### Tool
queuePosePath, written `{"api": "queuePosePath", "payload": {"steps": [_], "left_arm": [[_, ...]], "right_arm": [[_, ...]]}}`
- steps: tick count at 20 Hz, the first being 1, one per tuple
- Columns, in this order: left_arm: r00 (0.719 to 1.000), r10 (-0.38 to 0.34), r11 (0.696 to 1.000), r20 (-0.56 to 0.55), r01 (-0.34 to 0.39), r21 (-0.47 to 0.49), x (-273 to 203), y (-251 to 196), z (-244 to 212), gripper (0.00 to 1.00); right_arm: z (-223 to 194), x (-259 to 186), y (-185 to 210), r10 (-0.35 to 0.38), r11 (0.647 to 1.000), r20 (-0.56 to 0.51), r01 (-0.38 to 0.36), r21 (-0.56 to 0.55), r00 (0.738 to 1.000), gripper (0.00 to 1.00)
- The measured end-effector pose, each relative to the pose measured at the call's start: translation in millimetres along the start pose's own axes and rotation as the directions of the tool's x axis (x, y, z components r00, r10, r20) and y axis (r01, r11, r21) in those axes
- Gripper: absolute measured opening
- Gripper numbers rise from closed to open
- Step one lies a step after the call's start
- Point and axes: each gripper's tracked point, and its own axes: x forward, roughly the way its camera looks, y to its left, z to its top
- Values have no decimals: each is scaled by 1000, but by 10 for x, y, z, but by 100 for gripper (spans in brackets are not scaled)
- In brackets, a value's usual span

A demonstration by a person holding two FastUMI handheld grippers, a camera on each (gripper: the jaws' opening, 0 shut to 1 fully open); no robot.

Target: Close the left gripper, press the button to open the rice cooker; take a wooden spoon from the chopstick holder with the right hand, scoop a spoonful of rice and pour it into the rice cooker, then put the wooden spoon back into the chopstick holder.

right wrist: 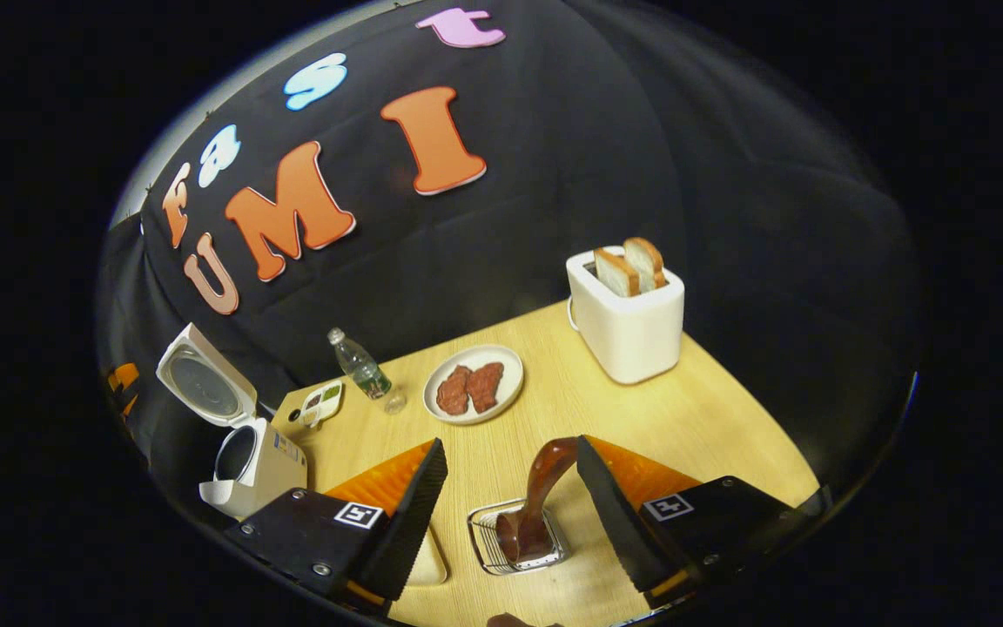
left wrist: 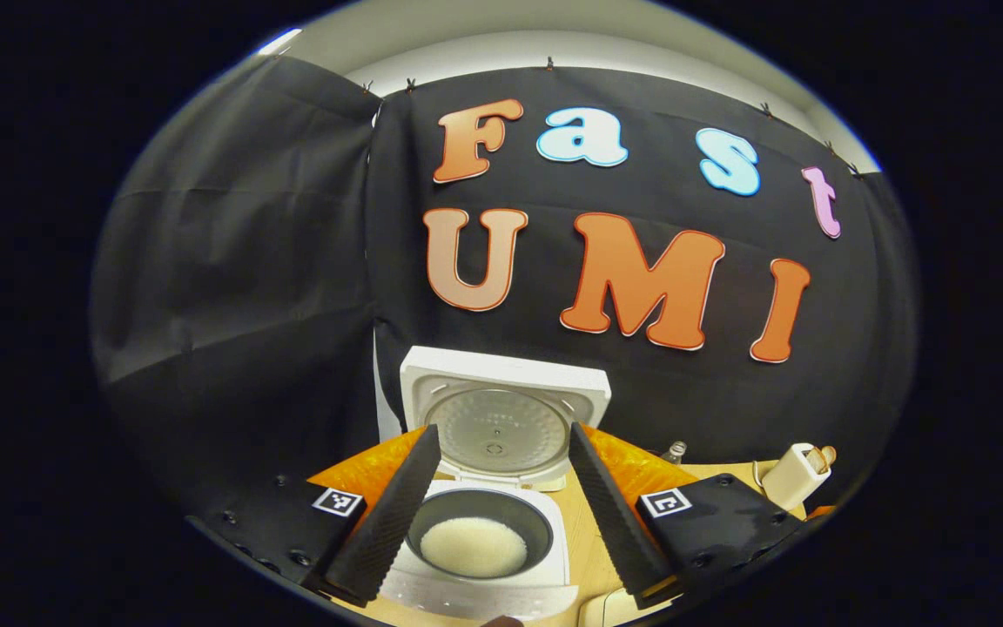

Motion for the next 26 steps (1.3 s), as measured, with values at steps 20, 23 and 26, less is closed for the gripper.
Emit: {"api": "queuePosePath", "payload": {"steps": [20,23,26], "left_arm": [[893,-12,989,-449,77,126,1851,-248,-176,99],[824,5,991,-566,73,115,1565,-220,-495,98],[746,13,992,-665,72,100,1175,-148,-826,99]], "right_arm": [[669,-551,761,46,996,201,-29,-84,978,93],[649,-526,790,76,995,194,-61,-83,978,93],[595,-477,803,103,993,174,-90,-83,979,93]]}}
